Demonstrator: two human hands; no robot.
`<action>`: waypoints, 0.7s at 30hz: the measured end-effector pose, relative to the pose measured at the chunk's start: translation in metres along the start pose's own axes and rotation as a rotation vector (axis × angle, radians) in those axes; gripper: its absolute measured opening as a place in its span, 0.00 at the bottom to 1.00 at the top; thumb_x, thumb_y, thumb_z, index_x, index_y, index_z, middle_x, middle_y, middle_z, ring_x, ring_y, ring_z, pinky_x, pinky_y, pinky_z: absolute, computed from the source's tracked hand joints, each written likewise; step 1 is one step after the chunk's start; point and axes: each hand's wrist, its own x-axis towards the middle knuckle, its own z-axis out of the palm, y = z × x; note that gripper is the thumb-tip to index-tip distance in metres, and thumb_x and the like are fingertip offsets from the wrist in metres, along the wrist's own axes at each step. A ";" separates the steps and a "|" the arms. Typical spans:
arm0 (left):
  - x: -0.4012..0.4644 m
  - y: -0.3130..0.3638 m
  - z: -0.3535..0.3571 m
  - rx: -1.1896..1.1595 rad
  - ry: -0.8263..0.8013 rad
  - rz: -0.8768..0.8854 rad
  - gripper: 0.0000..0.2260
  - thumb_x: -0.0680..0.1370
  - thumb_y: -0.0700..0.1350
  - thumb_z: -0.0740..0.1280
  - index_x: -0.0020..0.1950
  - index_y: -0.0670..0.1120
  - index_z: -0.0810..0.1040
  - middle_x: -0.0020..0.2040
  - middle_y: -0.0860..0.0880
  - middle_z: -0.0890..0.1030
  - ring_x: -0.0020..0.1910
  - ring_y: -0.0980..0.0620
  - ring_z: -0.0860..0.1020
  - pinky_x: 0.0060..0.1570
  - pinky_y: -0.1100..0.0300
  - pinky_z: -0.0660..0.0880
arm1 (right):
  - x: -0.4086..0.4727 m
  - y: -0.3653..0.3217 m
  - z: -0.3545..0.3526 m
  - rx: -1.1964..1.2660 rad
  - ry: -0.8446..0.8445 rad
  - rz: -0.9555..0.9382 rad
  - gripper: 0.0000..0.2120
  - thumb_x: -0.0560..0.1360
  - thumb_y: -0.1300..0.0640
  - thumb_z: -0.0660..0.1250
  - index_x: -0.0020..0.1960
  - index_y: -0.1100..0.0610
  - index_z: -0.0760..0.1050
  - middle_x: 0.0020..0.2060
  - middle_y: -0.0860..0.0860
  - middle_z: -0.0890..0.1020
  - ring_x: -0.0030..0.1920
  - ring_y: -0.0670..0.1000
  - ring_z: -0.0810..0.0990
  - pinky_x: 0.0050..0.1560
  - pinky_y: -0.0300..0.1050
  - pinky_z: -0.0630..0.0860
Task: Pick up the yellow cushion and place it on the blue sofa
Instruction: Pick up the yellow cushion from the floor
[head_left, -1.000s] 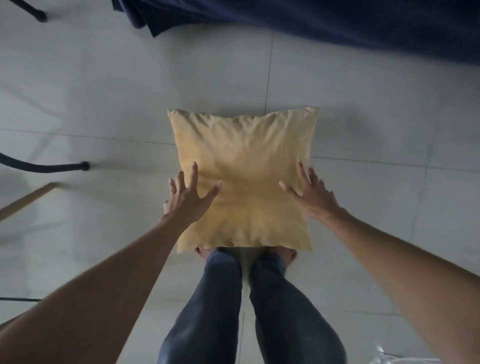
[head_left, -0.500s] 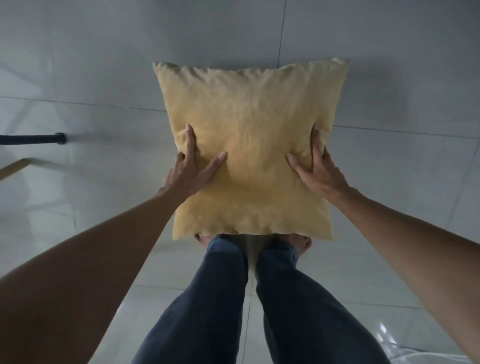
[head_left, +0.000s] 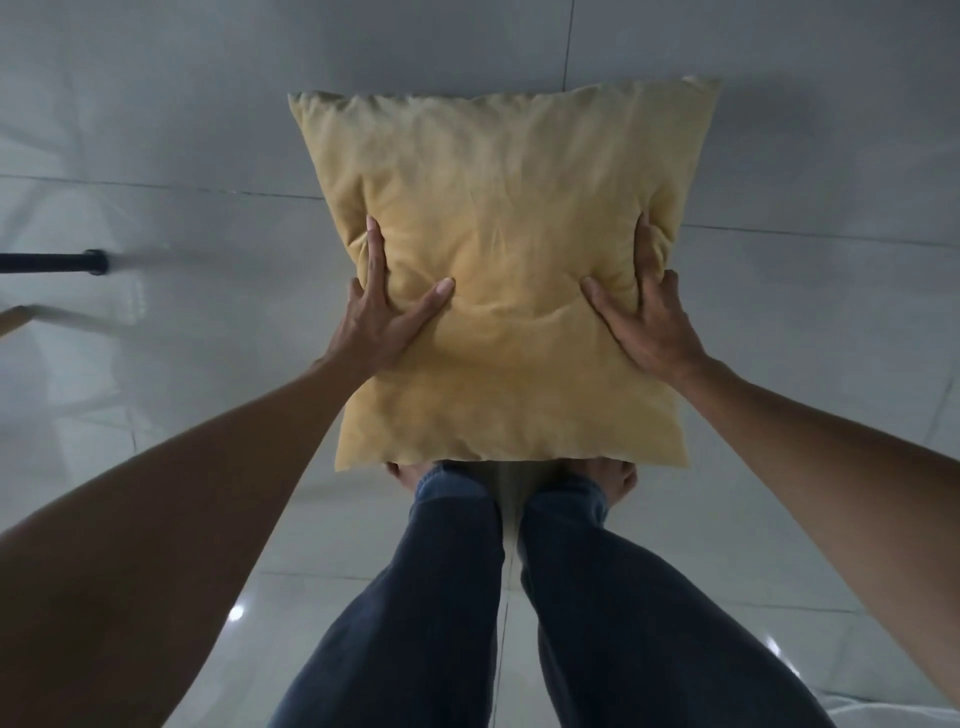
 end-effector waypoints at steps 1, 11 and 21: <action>-0.003 0.002 -0.001 -0.014 -0.004 0.011 0.55 0.72 0.77 0.66 0.84 0.62 0.34 0.87 0.53 0.48 0.79 0.40 0.62 0.73 0.44 0.61 | -0.002 -0.002 -0.004 0.018 -0.024 0.005 0.50 0.73 0.21 0.61 0.82 0.31 0.34 0.77 0.62 0.64 0.74 0.67 0.70 0.74 0.67 0.65; -0.073 0.065 -0.039 -0.158 0.038 -0.076 0.58 0.64 0.83 0.65 0.84 0.66 0.38 0.85 0.48 0.59 0.81 0.44 0.60 0.76 0.42 0.63 | -0.077 -0.066 -0.053 0.152 -0.048 0.034 0.48 0.72 0.19 0.58 0.82 0.30 0.35 0.79 0.57 0.61 0.77 0.63 0.68 0.75 0.63 0.63; -0.165 0.140 -0.117 -0.181 0.094 -0.021 0.59 0.63 0.85 0.64 0.85 0.63 0.40 0.86 0.53 0.52 0.82 0.45 0.57 0.76 0.43 0.60 | -0.179 -0.142 -0.131 0.109 -0.032 0.013 0.48 0.69 0.17 0.58 0.73 0.22 0.25 0.81 0.58 0.58 0.77 0.64 0.69 0.75 0.65 0.65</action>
